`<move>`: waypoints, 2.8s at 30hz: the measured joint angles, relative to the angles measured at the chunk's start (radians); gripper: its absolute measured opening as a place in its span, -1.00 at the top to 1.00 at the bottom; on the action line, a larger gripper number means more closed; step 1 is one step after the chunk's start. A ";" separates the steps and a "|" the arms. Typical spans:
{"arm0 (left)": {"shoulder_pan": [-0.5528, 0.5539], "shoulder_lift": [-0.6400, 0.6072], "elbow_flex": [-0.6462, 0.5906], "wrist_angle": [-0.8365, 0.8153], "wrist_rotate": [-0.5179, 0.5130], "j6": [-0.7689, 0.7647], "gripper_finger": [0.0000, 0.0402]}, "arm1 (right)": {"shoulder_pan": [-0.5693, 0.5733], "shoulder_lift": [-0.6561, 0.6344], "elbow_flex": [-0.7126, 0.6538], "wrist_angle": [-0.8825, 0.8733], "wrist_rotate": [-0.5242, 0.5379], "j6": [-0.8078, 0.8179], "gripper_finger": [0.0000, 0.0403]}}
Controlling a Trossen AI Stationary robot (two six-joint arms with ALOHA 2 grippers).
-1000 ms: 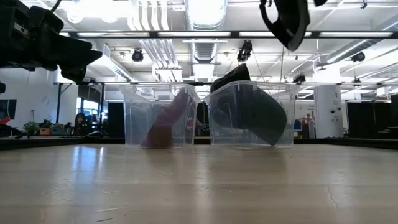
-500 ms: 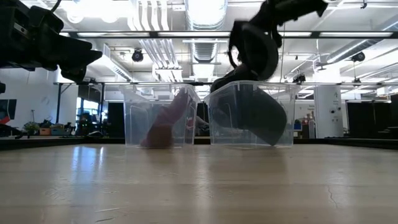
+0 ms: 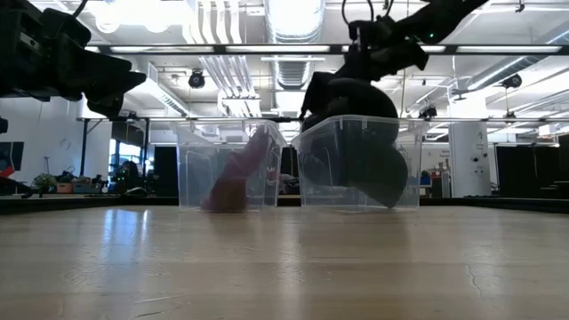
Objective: Pick & Place hat
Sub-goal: Put the black cap into the right transparent bin, then return to Home Position
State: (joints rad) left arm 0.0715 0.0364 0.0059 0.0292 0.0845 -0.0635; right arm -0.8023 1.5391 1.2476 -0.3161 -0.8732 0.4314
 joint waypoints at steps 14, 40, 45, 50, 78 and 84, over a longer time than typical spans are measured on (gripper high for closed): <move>0.000 0.000 0.000 0.000 0.000 0.000 0.23 | -0.089 -0.120 -0.188 0.010 0.127 -0.040 0.92; 0.000 0.000 0.000 0.000 0.000 0.000 0.23 | -0.041 -0.110 -0.082 -0.496 0.265 -0.203 0.30; 0.000 0.000 0.000 0.000 0.000 0.000 0.23 | -0.039 -0.143 0.040 -0.589 0.278 -0.207 0.20; 0.000 0.000 0.000 0.000 0.000 0.000 0.23 | -0.002 -0.192 0.141 -0.785 0.335 -0.248 0.19; 0.000 0.000 0.000 0.000 0.000 0.000 0.23 | 1.162 -0.801 -0.454 -0.115 1.475 0.197 0.34; 0.000 0.000 0.000 0.000 0.000 0.000 0.23 | 1.070 -0.693 -0.529 -0.074 1.391 0.104 0.36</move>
State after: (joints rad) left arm 0.0715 0.0361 0.0059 0.0292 0.0841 -0.0635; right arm 0.2672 0.8458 0.7181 -0.3901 0.5179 0.5352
